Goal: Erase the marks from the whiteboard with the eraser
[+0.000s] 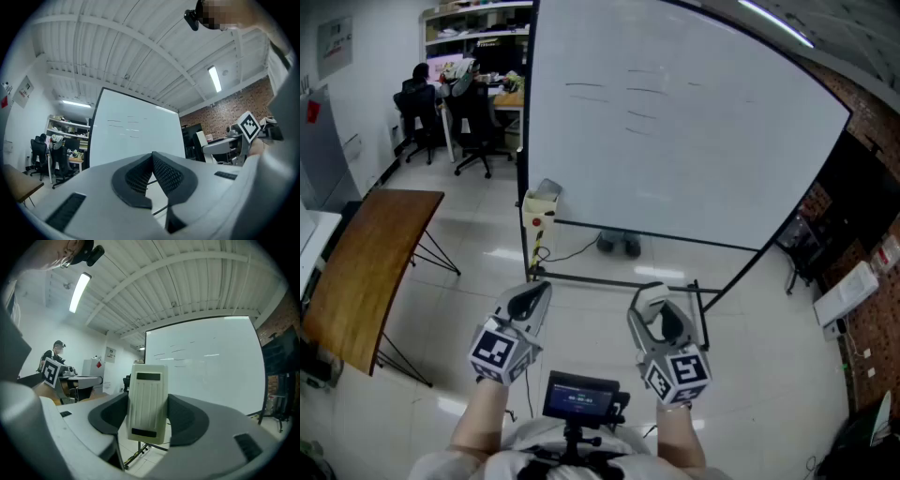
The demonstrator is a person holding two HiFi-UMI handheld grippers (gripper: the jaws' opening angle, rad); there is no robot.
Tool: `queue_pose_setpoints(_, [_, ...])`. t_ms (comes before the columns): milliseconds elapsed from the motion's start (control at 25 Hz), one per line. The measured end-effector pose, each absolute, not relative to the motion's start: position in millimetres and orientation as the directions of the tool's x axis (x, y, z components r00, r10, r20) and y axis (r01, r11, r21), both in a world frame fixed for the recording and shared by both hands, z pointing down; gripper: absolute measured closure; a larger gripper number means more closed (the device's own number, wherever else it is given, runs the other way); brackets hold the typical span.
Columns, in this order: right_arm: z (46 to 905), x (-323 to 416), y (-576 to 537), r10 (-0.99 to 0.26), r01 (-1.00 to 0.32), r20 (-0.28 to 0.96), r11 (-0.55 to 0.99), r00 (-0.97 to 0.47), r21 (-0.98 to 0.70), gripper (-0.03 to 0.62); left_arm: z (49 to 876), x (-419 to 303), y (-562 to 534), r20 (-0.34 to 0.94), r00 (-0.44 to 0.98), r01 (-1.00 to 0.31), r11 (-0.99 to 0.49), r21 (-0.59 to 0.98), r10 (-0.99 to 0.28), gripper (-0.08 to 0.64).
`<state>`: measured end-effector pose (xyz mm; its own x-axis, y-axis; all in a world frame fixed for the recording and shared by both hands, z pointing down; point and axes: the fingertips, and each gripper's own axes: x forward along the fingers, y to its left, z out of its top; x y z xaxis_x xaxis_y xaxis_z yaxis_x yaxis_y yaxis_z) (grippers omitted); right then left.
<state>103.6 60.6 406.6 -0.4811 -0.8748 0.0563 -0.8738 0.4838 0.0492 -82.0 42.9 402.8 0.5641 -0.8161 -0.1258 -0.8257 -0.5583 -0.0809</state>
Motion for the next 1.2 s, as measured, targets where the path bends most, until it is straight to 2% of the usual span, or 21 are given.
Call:
queue_pose_setpoints(280, [418, 73, 61, -0.885, -0.886, 0.085, 0.462, -0.457, 0.04, 0.321, 414, -113, 43, -0.09, 0.575, -0.817, -0.576, -0.021, -0.813, 0.551])
queue_pose_setpoints(680, [428, 57, 40, -0.871, -0.877, 0.128, 0.481, -0.474, 0.021, 0.321, 423, -129, 21, -0.09, 0.591, -0.806, -0.592, -0.022, -0.801, 0.552])
queue_pose_setpoints(1200, [437, 73, -102, -0.811, -0.817, 0.136, 0.576, -0.569, 0.019, 0.321, 424, -109, -112, -0.082, 0.508, -0.861, -0.508, -0.027, -0.857, 0.552])
